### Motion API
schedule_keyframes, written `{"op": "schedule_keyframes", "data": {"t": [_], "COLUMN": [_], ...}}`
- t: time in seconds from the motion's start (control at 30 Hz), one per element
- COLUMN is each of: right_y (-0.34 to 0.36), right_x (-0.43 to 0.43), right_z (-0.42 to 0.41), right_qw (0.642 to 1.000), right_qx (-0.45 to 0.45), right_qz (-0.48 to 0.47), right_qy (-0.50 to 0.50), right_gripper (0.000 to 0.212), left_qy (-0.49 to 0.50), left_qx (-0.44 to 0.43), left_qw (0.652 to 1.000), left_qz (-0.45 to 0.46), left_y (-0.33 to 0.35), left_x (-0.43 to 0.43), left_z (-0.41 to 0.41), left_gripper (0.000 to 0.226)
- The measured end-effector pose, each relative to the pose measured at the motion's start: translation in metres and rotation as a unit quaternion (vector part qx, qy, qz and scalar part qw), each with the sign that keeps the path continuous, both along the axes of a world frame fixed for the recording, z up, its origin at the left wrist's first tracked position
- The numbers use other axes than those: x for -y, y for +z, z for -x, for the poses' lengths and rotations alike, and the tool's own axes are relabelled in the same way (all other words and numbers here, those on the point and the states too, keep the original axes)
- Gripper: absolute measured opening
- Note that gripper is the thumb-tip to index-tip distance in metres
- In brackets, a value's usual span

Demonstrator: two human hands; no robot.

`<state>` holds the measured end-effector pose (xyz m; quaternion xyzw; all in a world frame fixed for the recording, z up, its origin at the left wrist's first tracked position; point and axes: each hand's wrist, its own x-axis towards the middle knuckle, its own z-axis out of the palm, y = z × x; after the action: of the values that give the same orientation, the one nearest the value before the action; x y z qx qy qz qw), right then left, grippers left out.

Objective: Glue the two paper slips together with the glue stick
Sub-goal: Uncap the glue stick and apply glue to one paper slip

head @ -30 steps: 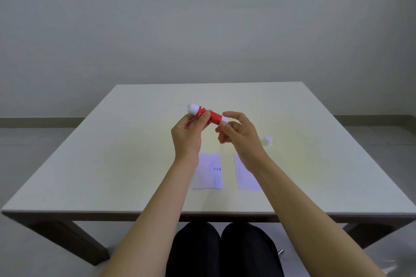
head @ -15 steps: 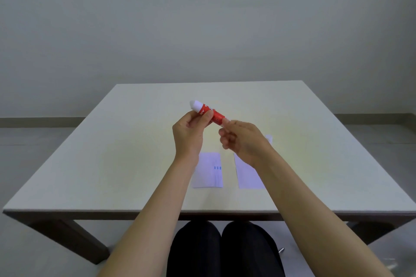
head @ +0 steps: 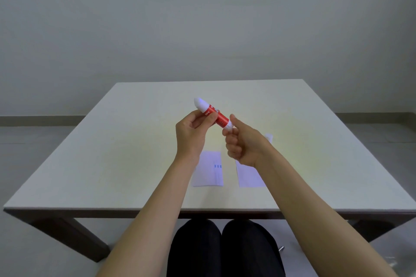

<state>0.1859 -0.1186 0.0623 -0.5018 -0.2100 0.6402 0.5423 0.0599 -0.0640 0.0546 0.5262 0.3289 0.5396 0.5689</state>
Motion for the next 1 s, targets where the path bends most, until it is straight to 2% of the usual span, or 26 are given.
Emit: {"op": "schedule_keyframes", "data": {"t": [0.07,0.17,0.23,0.33,0.4,0.53,0.63,0.67,0.73,0.8,0.87,0.9,0.93,1.0], "right_y": [0.001,-0.001,-0.004,-0.005,-0.004,-0.002,-0.006,-0.008,-0.009,-0.007,-0.005,-0.006,-0.008,-0.015], "right_x": [0.000,0.000,0.000,0.004,0.005,0.003,0.004,0.003,0.003,0.003,0.004,0.004,0.004,0.005], "right_z": [0.000,0.001,0.001,0.001,0.000,0.000,0.005,0.006,0.008,0.002,-0.009,-0.014,-0.018,-0.017], "right_qw": [0.999,0.998,0.997,0.984,0.986,0.993,0.988,0.985,0.980,0.982,0.981,0.980,0.978,0.973], "right_qx": [-0.005,0.006,0.070,0.133,0.114,0.074,0.017,-0.003,-0.023,-0.015,0.001,0.014,0.039,0.133], "right_qz": [0.043,0.048,-0.007,-0.115,-0.122,-0.094,-0.151,-0.173,-0.196,-0.181,-0.161,-0.154,-0.147,-0.132], "right_qy": [0.020,0.028,0.009,0.009,0.011,0.010,0.032,0.027,-0.006,-0.058,-0.108,-0.128,-0.140,-0.137], "right_gripper": [0.051,0.056,0.051,0.027,0.022,0.030,0.040,0.040,0.028,0.022,0.022,0.019,0.016,0.012], "left_qy": [-0.005,-0.008,-0.003,0.012,0.013,-0.001,-0.030,-0.042,-0.070,-0.089,-0.105,-0.120,-0.141,-0.192], "left_qx": [0.003,0.006,0.011,0.006,0.004,0.015,0.020,-0.001,-0.071,-0.203,-0.382,-0.453,-0.499,-0.542], "left_qw": [1.000,1.000,1.000,1.000,1.000,0.999,0.999,0.999,0.995,0.973,0.912,0.875,0.845,0.808], "left_qz": [-0.001,0.005,0.015,0.018,0.020,0.030,0.033,0.022,-0.014,-0.065,-0.107,-0.120,-0.128,-0.128], "left_y": [-0.001,-0.002,-0.003,-0.003,-0.004,-0.006,-0.004,-0.004,-0.003,-0.009,-0.018,-0.023,-0.027,-0.035], "left_x": [0.000,0.001,0.001,-0.003,-0.003,-0.002,-0.001,0.000,-0.002,-0.011,-0.023,-0.029,-0.033,-0.037], "left_z": [0.001,0.001,0.002,0.005,0.006,0.007,0.008,0.008,0.012,0.025,0.048,0.061,0.073,0.089], "left_gripper": [0.015,0.016,0.014,0.016,0.017,0.013,0.009,0.009,0.013,0.032,0.055,0.059,0.059,0.062]}}
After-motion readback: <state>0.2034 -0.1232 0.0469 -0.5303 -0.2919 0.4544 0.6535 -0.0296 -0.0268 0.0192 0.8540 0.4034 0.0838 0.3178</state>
